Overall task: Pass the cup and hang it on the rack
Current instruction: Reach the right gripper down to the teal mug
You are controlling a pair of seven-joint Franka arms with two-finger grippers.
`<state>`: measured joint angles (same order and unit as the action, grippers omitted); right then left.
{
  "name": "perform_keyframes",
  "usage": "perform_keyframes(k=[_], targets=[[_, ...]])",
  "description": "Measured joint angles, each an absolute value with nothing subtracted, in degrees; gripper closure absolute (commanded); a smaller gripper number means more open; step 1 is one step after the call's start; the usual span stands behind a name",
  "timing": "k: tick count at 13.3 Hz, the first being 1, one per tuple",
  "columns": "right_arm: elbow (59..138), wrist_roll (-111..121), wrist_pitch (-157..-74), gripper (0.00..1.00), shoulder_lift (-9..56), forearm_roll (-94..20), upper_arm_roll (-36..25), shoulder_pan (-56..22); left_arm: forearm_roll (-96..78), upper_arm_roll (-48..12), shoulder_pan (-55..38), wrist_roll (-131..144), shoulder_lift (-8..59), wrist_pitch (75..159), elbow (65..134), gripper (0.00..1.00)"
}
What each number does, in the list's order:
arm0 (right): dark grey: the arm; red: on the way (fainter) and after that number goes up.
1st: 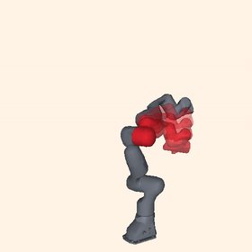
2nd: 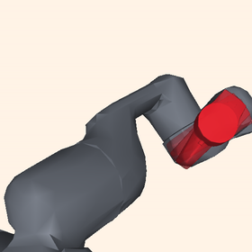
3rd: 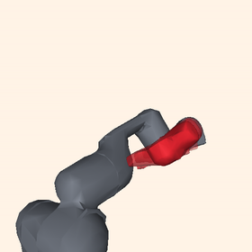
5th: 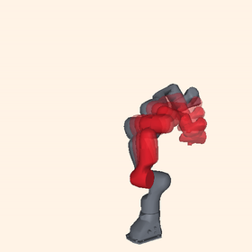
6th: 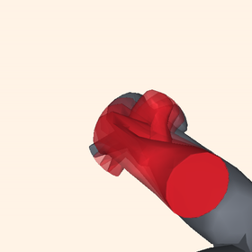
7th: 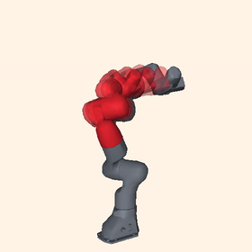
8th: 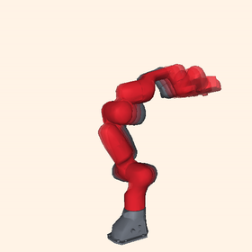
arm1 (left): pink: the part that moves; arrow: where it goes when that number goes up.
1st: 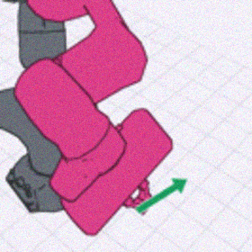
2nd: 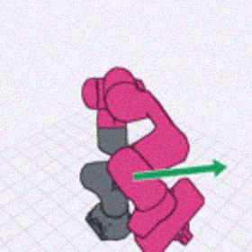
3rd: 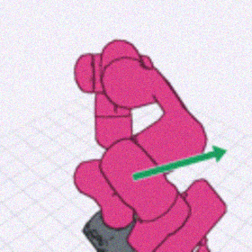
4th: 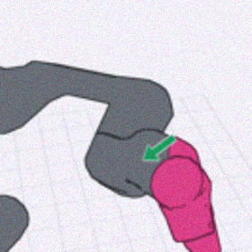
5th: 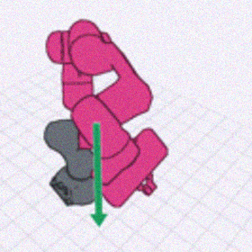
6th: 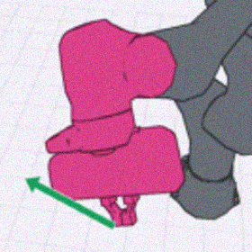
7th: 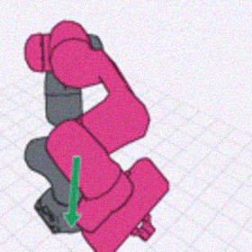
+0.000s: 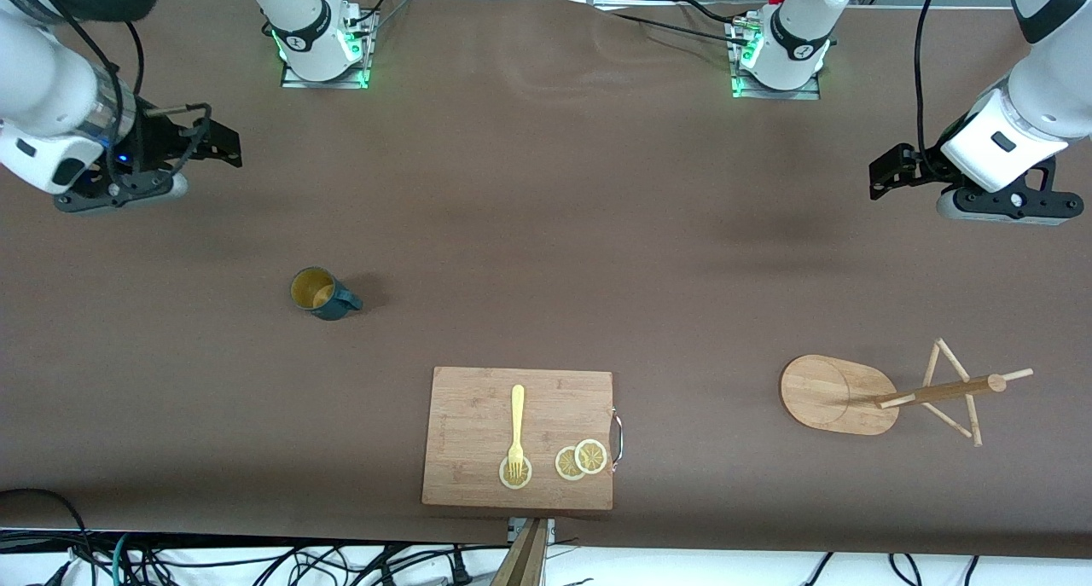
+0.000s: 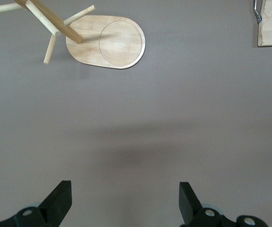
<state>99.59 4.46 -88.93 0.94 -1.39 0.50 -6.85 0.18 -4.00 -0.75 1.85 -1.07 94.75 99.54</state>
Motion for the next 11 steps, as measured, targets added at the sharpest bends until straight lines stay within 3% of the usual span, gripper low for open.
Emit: perform_keyframes(k=[5,11], targets=[[111.92,4.20,-105.07,0.01,4.14,-1.39,-1.19,-6.71,0.18,-4.00,-0.75,1.85,-1.07,94.75,99.55,0.00],[111.93,4.20,-120.96,0.07,16.31,-1.41,-1.96,-6.58,0.18,-4.00,-0.75,1.85,-1.07,94.75,99.55,0.00]])
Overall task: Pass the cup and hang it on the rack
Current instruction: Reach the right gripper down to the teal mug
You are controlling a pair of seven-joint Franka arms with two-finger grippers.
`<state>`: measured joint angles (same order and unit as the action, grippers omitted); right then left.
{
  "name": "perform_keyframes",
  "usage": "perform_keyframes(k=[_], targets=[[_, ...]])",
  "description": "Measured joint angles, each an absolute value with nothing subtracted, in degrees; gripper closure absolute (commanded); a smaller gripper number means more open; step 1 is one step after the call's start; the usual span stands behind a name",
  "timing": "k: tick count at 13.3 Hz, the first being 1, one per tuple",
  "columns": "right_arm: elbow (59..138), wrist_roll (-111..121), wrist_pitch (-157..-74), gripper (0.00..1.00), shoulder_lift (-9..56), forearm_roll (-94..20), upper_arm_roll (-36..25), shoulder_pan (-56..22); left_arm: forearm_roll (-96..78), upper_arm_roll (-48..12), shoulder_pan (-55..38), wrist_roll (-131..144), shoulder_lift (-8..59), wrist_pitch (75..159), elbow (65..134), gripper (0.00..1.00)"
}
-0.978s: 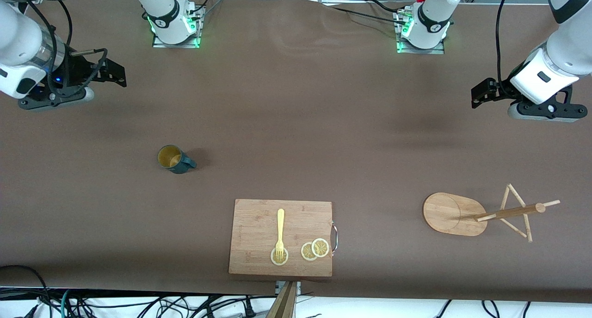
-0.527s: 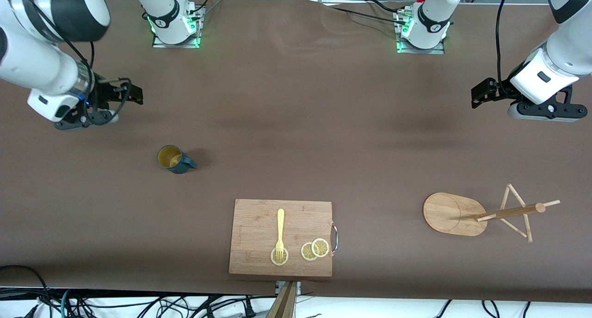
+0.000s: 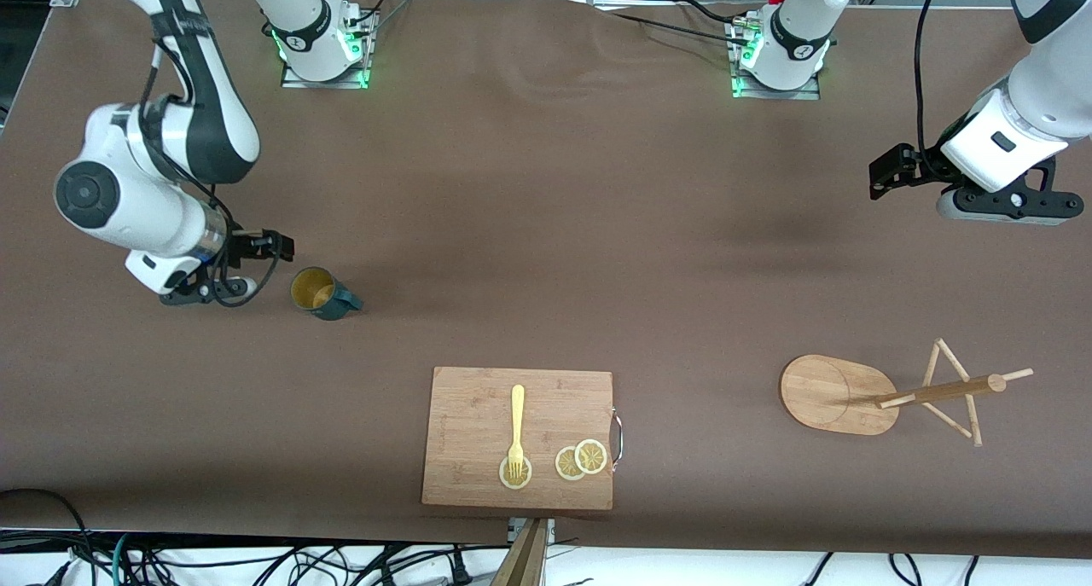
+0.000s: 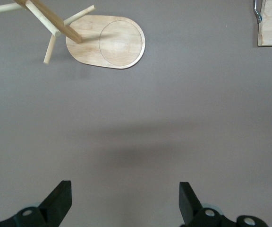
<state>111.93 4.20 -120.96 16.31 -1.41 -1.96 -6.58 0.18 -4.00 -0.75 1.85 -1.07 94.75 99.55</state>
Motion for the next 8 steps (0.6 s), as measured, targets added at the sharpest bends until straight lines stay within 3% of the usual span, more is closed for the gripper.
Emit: perform_keyframes(k=[6,8], targets=[[107.61,4.18,-123.43,0.18,23.79,-1.52,-1.76,-6.75,0.18,-4.00,-0.75,1.85,-1.07,94.75,99.55,0.00],[107.59,4.17,-123.79,0.31,25.39,-1.53,-1.72,-6.79,0.18,-4.00,-0.75,1.85,-1.07,94.75,99.55,0.00]])
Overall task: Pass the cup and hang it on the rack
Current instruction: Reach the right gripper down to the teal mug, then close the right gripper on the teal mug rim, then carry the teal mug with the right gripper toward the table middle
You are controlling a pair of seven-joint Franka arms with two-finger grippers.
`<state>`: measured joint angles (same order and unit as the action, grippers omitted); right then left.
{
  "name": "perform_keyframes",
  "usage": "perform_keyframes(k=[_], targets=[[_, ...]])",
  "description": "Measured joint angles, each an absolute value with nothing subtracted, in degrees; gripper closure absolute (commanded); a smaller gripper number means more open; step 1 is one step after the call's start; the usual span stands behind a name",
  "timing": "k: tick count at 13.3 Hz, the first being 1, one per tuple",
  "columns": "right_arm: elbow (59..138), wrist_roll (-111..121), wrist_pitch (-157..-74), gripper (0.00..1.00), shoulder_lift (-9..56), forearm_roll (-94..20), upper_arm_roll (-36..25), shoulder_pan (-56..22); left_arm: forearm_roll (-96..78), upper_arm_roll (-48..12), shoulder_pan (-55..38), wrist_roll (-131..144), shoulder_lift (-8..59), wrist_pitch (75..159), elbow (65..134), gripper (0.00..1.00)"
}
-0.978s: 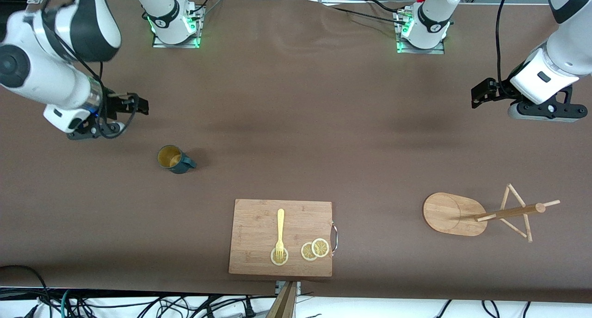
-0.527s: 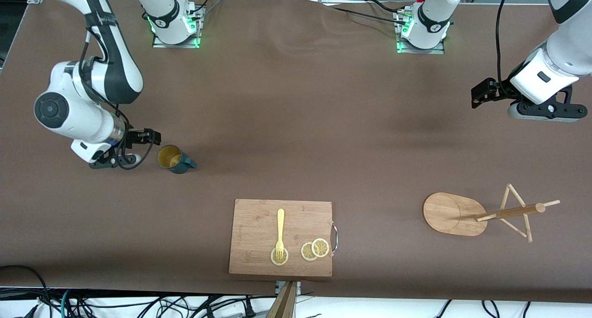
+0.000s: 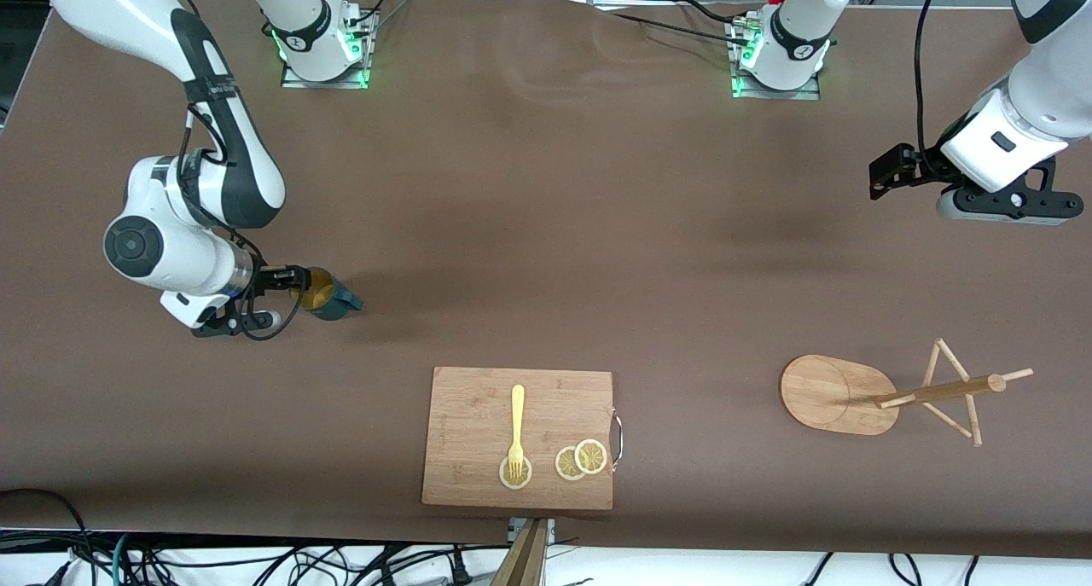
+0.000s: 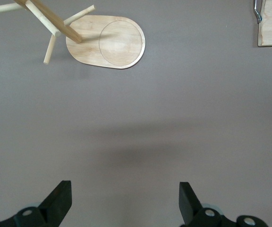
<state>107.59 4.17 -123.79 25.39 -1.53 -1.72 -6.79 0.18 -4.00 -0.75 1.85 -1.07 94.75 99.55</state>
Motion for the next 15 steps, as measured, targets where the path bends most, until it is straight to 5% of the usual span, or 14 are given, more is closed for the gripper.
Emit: perform_keyframes(k=[5,15], targets=[[107.59,4.09,-124.81,0.98,27.64,-3.22,-1.67,-6.80,0.18,-4.00,-0.75,1.85,-1.07,94.75,99.55,0.00],[101.93,-3.55,-120.76,1.00,27.55,-3.90,2.52,-10.84,0.18,-4.01,-0.75,1.85,-1.07,94.75,99.53,0.00]])
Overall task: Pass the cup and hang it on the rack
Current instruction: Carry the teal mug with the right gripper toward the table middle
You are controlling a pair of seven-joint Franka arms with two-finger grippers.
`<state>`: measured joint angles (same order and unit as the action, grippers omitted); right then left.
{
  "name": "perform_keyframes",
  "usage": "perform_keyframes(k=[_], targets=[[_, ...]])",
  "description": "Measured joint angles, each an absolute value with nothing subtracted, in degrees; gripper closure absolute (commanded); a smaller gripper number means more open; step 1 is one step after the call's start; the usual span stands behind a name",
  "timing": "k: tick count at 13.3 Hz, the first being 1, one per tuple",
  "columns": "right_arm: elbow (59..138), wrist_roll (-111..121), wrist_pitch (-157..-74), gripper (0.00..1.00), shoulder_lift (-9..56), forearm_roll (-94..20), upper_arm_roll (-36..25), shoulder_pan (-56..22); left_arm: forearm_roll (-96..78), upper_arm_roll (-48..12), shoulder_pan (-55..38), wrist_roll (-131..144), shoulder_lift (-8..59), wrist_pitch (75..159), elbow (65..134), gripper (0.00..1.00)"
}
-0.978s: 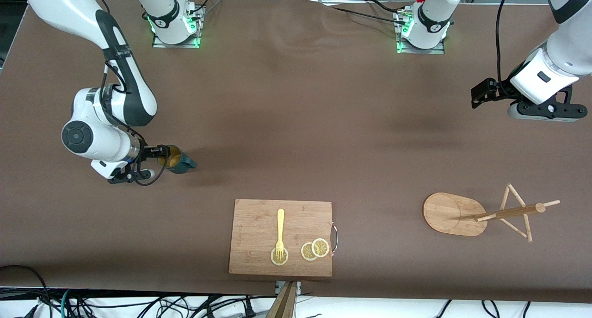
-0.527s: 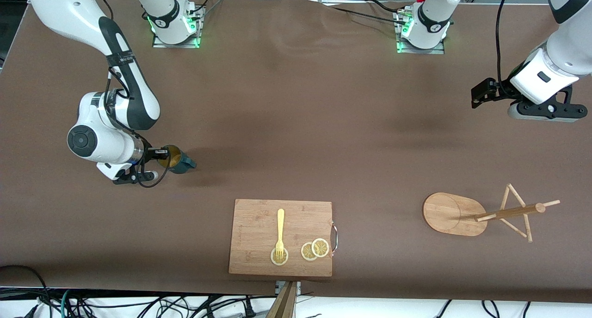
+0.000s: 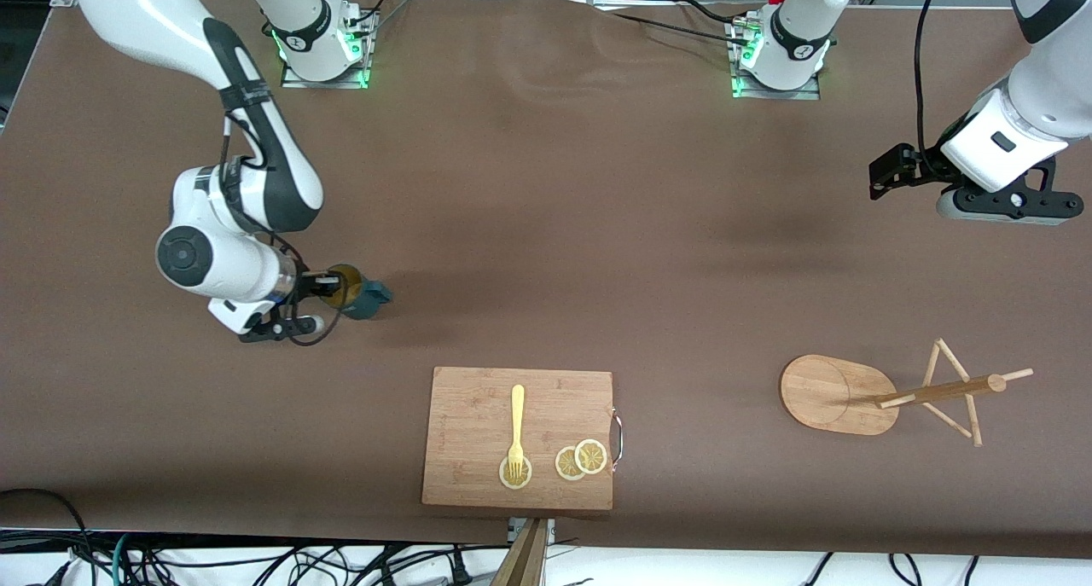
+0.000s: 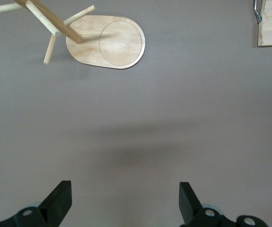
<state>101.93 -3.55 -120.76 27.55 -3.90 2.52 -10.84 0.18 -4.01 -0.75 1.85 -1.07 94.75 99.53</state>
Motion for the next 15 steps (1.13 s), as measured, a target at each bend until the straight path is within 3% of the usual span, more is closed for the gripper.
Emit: perform_keyframes(k=[7,11,15], targets=[[83.27,-27.72,-109.12,1.00,32.42,-7.53,3.21,-28.70,0.18,-4.10,-0.76,1.85,-1.03,94.86,99.33,0.00],[72.66,-39.09,-110.83,1.00,41.99,-7.52,3.11,-39.24,0.18,-4.13,-0.76,1.85,-0.33,95.15,99.18,0.00],[68.82,-44.83,-118.44,1.00,49.73,-3.95,2.67,-48.43,0.18,-4.13,-0.76,1.85,1.22,95.64,98.62,0.00]])
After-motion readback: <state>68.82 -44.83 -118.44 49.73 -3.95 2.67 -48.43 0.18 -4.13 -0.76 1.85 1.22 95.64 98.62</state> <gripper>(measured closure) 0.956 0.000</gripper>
